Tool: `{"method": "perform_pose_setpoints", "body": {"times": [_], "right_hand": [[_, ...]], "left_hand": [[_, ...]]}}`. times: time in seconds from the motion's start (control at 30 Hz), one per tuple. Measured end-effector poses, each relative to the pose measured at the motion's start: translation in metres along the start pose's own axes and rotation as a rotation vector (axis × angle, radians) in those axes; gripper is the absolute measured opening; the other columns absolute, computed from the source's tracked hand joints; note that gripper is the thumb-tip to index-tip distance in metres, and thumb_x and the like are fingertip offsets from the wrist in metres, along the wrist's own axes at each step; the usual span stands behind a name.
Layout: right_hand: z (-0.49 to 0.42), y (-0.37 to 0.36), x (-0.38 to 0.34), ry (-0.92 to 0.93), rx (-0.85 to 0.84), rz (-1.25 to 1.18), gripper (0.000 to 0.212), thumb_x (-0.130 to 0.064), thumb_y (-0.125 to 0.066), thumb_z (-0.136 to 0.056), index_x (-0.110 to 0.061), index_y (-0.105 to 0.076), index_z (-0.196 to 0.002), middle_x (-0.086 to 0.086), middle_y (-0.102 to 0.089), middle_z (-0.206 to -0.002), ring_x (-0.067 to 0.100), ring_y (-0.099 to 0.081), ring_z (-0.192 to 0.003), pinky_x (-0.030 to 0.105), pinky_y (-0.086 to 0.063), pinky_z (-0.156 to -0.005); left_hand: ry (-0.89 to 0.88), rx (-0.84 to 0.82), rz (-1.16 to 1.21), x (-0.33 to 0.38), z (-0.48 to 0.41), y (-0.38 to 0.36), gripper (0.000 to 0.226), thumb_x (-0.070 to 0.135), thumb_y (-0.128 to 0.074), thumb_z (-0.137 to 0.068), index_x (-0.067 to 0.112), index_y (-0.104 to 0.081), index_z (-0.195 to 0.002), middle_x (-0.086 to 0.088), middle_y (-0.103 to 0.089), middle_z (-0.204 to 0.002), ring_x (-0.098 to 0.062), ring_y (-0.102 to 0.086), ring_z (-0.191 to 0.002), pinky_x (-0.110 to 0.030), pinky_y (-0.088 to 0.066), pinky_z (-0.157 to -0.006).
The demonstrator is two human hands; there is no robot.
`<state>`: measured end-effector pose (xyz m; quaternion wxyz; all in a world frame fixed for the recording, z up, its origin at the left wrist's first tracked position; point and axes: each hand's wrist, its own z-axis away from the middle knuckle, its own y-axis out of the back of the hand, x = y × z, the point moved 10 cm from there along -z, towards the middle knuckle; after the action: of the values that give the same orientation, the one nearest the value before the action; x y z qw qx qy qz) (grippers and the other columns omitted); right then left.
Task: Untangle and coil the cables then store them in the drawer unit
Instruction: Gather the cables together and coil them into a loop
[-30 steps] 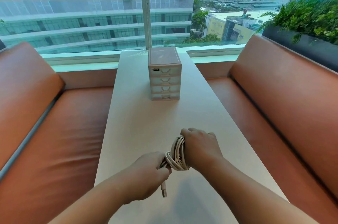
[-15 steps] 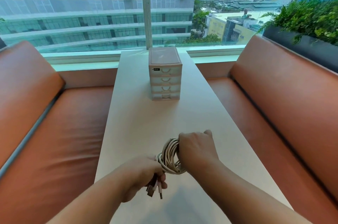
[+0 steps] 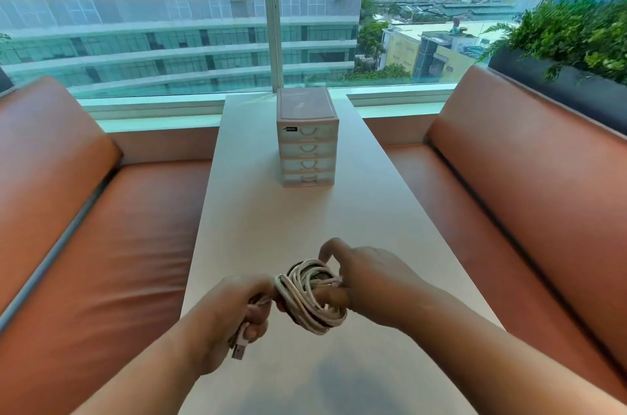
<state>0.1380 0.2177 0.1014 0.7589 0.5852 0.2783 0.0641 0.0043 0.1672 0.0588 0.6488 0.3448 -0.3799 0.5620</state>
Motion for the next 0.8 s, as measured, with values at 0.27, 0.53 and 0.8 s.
{"method": "perform_pose_setpoints", "body": {"times": [0.27, 0.53, 0.8], "right_hand": [[0.004, 0.014, -0.012, -0.025, 0.111, 0.09, 0.042, -0.053, -0.047, -0.091, -0.022, -0.043, -0.12, 0.005, -0.065, -0.104, 0.028, -0.059, -0.095, 0.035, -0.039, -0.07], [0.008, 0.013, -0.007, 0.042, -0.067, 0.057, 0.055, -0.064, -0.052, -0.085, -0.033, -0.039, -0.129, -0.007, -0.057, -0.084, 0.018, -0.051, -0.081, 0.033, -0.039, -0.067], [0.01, -0.003, 0.006, 0.151, -0.116, -0.031, 0.043, -0.065, -0.047, -0.088, -0.039, -0.043, -0.122, -0.005, -0.064, -0.079, 0.01, -0.051, -0.067, 0.034, -0.044, -0.069]], "left_hand": [[-0.162, 0.079, -0.273, 0.023, 0.004, -0.009, 0.031, 0.045, -0.078, -0.072, 0.021, -0.065, -0.086, 0.014, -0.054, -0.046, 0.002, -0.044, -0.039, -0.01, -0.031, -0.039], [-0.144, 0.054, -0.306, 0.023, 0.008, -0.005, 0.026, 0.025, -0.067, -0.063, 0.009, -0.07, -0.083, 0.006, -0.044, -0.047, -0.008, -0.031, -0.035, -0.019, -0.023, -0.04], [-0.086, 0.002, -0.383, 0.02, 0.01, 0.002, 0.036, 0.037, -0.066, -0.06, 0.003, -0.064, -0.072, 0.003, -0.032, -0.041, -0.012, -0.027, -0.036, -0.018, -0.02, -0.039]]}}
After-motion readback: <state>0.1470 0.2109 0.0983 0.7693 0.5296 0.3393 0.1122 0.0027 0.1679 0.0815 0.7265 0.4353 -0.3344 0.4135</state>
